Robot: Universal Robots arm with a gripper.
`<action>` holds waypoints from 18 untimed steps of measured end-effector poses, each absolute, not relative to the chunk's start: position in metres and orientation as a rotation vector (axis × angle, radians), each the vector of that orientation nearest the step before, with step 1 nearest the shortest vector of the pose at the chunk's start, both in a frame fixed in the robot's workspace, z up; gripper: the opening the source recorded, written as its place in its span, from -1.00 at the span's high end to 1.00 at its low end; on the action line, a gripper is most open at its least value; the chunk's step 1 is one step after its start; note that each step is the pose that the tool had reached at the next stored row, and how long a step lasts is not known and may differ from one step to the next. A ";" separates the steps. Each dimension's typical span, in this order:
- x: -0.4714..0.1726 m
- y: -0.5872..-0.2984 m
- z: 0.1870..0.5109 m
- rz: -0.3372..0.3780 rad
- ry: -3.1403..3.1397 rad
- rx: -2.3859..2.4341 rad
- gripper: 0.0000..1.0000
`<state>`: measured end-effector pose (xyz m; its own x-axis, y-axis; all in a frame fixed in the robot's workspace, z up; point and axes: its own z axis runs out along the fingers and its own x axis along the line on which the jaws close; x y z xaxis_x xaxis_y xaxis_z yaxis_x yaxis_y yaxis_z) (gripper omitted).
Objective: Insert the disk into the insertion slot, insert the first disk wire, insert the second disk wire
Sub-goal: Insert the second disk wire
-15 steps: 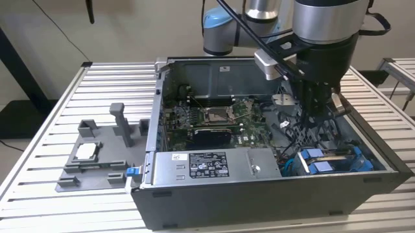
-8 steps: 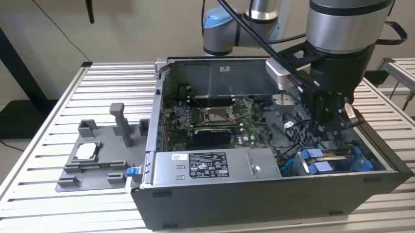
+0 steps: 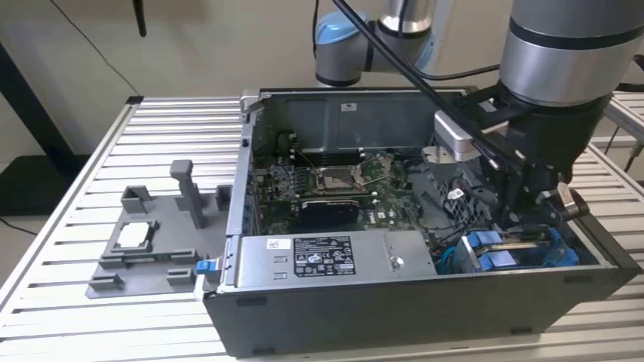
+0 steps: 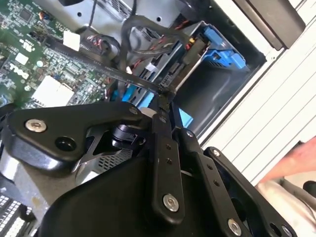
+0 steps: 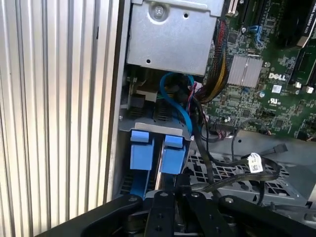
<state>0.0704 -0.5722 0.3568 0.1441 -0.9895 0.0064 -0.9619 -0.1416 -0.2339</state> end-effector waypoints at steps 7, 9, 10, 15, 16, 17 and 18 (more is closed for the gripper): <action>0.082 -0.577 0.353 -0.174 1.918 -2.204 0.69; 0.085 -0.579 0.352 -0.154 1.927 -2.213 0.69; 0.087 -0.580 0.352 -0.143 1.933 -2.218 0.69; 0.096 -0.582 0.347 -0.115 1.946 -2.229 0.69; 0.096 -0.582 0.346 -0.114 1.949 -2.229 0.69; 0.096 -0.582 0.345 -0.112 1.953 -2.227 0.69; 0.096 -0.582 0.344 -0.111 1.957 -2.224 0.69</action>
